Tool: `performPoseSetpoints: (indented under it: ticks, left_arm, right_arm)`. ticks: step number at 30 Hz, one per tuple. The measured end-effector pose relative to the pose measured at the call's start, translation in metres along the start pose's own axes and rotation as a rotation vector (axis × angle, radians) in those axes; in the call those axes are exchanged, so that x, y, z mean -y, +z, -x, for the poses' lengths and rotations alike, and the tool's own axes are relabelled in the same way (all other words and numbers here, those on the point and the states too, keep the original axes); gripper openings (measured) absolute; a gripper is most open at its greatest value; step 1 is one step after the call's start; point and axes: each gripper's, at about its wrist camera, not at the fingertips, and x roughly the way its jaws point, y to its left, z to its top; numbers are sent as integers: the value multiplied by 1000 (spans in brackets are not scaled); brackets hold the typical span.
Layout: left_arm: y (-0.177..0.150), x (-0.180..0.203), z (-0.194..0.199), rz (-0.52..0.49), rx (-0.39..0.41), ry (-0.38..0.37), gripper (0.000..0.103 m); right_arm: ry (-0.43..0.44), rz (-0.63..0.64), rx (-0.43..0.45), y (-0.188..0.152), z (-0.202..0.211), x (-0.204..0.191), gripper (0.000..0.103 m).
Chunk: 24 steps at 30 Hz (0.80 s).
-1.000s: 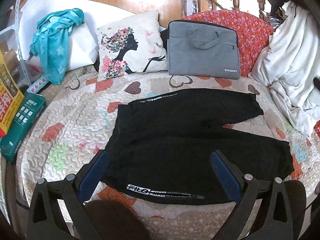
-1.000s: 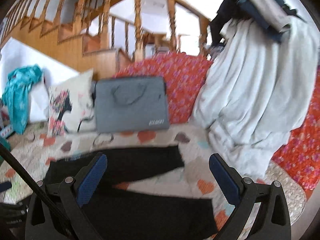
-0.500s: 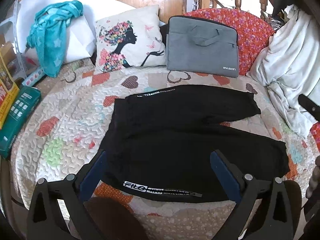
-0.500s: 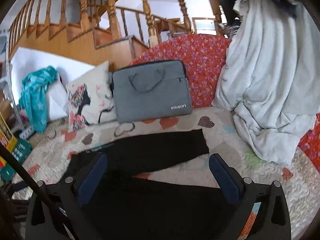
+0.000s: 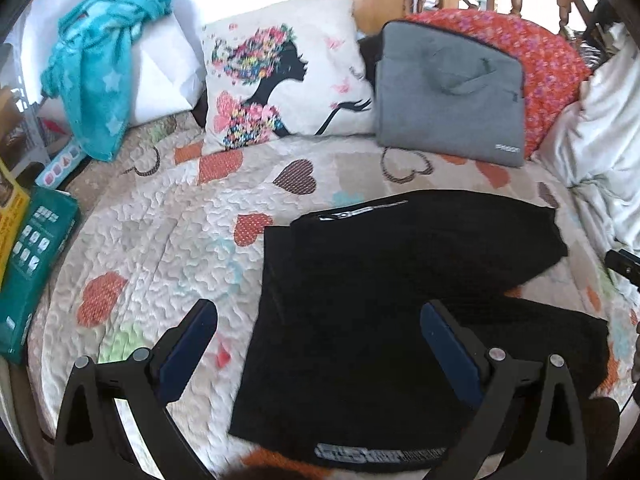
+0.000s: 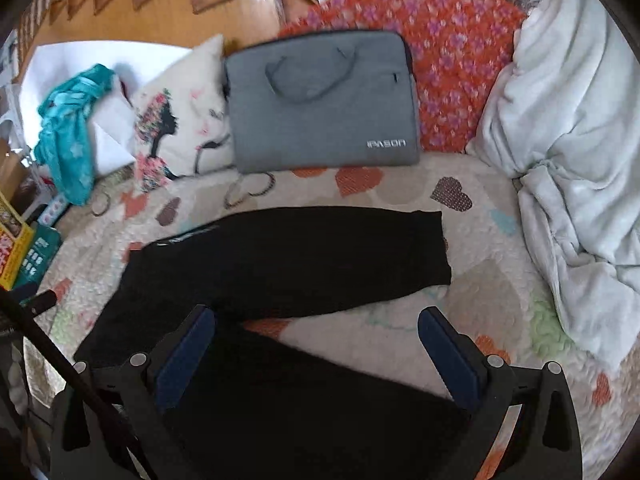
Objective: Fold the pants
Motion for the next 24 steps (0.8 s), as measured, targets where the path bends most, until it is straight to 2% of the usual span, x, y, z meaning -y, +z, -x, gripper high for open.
performPoseSetpoints:
  ticks: [3, 6, 10, 12, 15, 19, 24]
  left_arm:
    - [16, -12, -32, 10, -45, -10, 101]
    - [36, -19, -63, 19, -72, -74, 101]
    - [63, -8, -109, -45, -104, -138, 101]
    - [73, 1, -133, -94, -130, -145, 101]
    - [88, 10, -167, -129, -167, -158, 101]
    - [104, 12, -200, -119, -192, -209, 101]
    - [114, 17, -230, -162, -215, -245, 101]
  right_arm:
    - [-6, -15, -40, 16, -24, 14, 103]
    - [-5, -14, -82, 32, -51, 26, 103]
    - [52, -21, -153, 54, -93, 41, 103]
    - [88, -40, -182, 67, -116, 52, 103]
    - [86, -46, -192, 87, -141, 64, 103]
    - [91, -47, -213, 112, -171, 77, 103]
    - [106, 11, -271, 128, -213, 74, 103]
